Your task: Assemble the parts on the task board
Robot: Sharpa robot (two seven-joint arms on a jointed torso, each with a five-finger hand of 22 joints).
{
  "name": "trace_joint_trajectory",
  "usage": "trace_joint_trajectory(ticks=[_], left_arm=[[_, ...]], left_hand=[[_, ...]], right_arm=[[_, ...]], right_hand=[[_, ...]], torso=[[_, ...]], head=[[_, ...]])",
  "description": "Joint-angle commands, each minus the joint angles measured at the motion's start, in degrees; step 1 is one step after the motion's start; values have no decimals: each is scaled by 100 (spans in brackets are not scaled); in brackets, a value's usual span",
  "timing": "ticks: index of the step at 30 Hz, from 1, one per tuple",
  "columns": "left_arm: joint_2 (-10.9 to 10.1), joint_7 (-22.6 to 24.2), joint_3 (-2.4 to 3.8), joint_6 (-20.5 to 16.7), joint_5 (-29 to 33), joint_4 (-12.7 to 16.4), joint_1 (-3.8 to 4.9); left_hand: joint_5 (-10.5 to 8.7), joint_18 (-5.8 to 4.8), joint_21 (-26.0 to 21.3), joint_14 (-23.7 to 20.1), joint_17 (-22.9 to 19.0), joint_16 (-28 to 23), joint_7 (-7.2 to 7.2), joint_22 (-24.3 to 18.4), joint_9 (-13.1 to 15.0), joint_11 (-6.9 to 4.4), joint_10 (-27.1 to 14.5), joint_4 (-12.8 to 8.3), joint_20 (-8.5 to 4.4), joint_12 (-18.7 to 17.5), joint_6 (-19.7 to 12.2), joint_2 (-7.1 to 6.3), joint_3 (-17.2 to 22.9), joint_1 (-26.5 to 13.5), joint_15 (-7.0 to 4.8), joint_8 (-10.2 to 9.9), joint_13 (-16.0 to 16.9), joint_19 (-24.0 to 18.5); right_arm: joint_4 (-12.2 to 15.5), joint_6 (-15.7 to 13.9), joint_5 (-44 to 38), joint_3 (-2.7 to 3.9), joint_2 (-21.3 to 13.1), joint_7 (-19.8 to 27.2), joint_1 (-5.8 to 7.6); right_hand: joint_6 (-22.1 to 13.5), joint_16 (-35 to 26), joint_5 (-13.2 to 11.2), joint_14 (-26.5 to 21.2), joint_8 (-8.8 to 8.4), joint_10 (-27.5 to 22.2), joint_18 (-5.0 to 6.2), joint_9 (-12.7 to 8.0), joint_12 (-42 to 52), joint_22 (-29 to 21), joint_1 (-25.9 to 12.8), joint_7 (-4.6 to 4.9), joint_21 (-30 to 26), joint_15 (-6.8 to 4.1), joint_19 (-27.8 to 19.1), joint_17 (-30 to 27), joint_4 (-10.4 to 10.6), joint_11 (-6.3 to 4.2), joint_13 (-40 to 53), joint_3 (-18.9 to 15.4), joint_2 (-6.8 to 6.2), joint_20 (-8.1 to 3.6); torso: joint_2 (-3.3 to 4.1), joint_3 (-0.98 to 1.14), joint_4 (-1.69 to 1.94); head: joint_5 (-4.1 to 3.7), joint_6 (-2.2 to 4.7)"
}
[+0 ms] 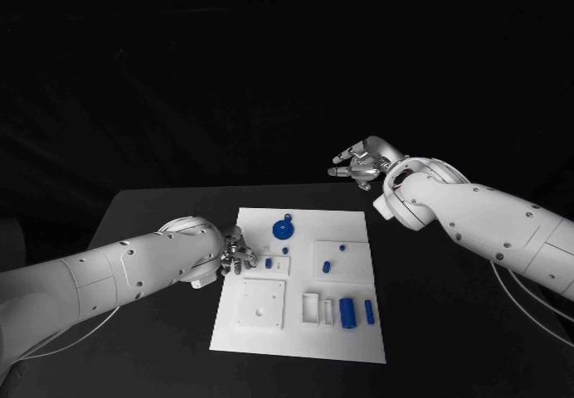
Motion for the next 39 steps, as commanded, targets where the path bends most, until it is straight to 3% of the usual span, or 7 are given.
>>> trace_joint_trajectory(ticks=[1, 17, 27, 39], left_arm=[[37, -155, -48, 344, 16, -32, -77], [144, -305, -45, 811, 321, -206, 0], [213, -355, -45, 880, 378, -282, 17], [261, -375, -38, 880, 299, -325, 57]], left_hand=[[33, -20, 44, 37, 38, 32, -594, 103, 59, -115, 205, -3, 7, 44, 754, 62, 56, -26, -5, 3, -26, 12], [63, -17, 48, 31, 79, 38, -591, 104, 113, -110, 204, -25, 17, 50, 743, 84, 87, -24, 5, 1, -50, -11], [67, -15, 57, 33, 89, 27, -590, 104, 202, -111, 205, -14, 13, 55, 720, 114, 117, -54, 0, 6, -73, -12], [127, -10, 91, 50, 193, 76, -597, 103, 331, -120, 205, -59, 9, 104, 719, 128, 171, -105, -5, 3, -99, -12]], right_arm=[[-5, 85, -49, 2, 8, 15, -2], [-29, 109, -49, 1, 33, 15, -11], [-27, 124, -50, 1, 30, 15, -22], [-39, 142, -50, 1, 45, 14, -31]], right_hand=[[31, -27, 24, -12, -11, -22, 60, -1, -26, 545, -1, 5, -15, -2, 161, 9, -46, -13, 4, 6, 51, 20], [29, -36, 77, -13, -11, -23, 59, -1, -28, 543, -16, 6, -25, -3, 159, 7, -72, -13, 5, 21, 49, 18], [29, -35, 89, -12, -10, -26, 59, -1, -34, 543, -19, 7, -25, -3, 159, 8, -76, -13, 1, 26, 50, 18], [27, -34, 114, -11, -11, -26, 59, -2, -33, 545, -21, 7, -19, -3, 159, 11, -95, -14, 3, 38, 51, 18]], torso=[[2, -2, 0], [5, 1, 2], [3, -6, 3], [3, 3, -2]], head=[[-10, 8], [-19, 10], [-19, 29], [-22, 41]])
